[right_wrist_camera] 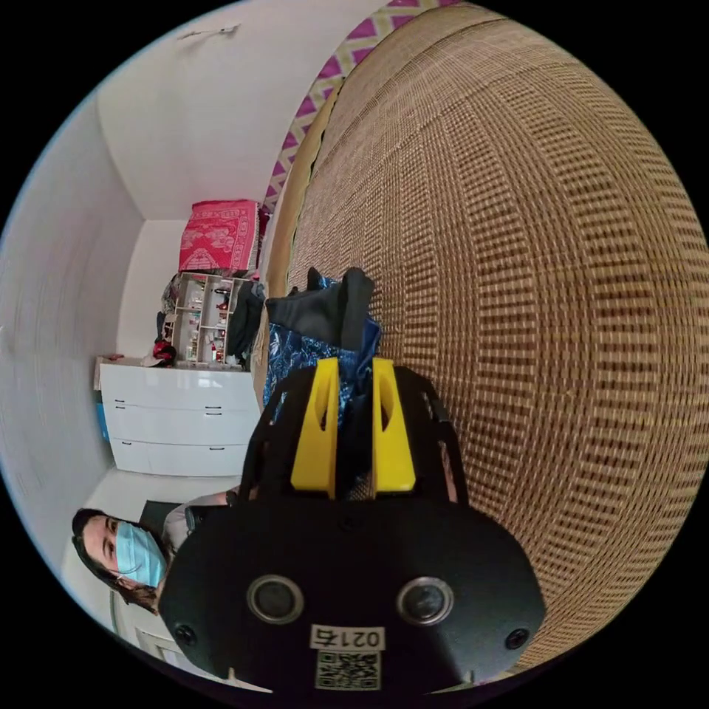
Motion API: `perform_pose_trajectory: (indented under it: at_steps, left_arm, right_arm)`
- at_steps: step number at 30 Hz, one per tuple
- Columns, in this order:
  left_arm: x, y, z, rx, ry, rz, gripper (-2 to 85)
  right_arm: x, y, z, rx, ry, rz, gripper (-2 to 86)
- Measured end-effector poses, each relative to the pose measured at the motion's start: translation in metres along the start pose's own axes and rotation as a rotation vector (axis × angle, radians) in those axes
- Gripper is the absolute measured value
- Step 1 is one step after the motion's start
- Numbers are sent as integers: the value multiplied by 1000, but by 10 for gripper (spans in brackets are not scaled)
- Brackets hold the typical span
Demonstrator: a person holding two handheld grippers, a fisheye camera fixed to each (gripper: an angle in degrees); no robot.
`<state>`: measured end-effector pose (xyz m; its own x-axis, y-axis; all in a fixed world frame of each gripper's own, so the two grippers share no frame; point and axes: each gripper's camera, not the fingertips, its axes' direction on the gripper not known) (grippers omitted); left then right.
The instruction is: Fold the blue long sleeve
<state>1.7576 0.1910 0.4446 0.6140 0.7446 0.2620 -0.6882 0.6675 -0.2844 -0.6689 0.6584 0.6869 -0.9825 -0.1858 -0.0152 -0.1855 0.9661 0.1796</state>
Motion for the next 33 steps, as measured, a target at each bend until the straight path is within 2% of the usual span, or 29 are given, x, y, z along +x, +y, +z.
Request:
perform_pose_trajectory:
  at_steps: [7,13,16,21,24,26,28,31,33]
  left_arm:
    - [-67,27,-27,112,81,-136,-10]
    - [-181,72,-80,249,228,-390,-10]
    - [-256,112,-114,327,283,-548,-10]
    - [-372,201,-155,405,338,-808,-10]
    - [-427,270,-155,424,403,-1004,-10]
    - [-456,326,-138,411,484,-1180,-10]
    - [-466,357,-130,410,529,-1263,-10]
    - [-471,381,-135,409,537,-1256,-9]
    - [-472,390,-145,426,518,-1228,-9]
  right_arm:
    - [-52,-16,2,38,36,-15,17]
    - [-176,-37,18,72,92,-140,11]
    - [-254,-62,60,41,140,-223,11]
    - [-364,-120,192,-69,219,-333,16]
    - [-387,-147,282,-138,275,-341,26]
    - [-382,-157,333,-187,290,-315,39]
    - [-367,-163,376,-226,299,-276,53]
    - [-340,-162,400,-213,217,-222,70]
    - [-332,-158,378,-165,39,-217,74]
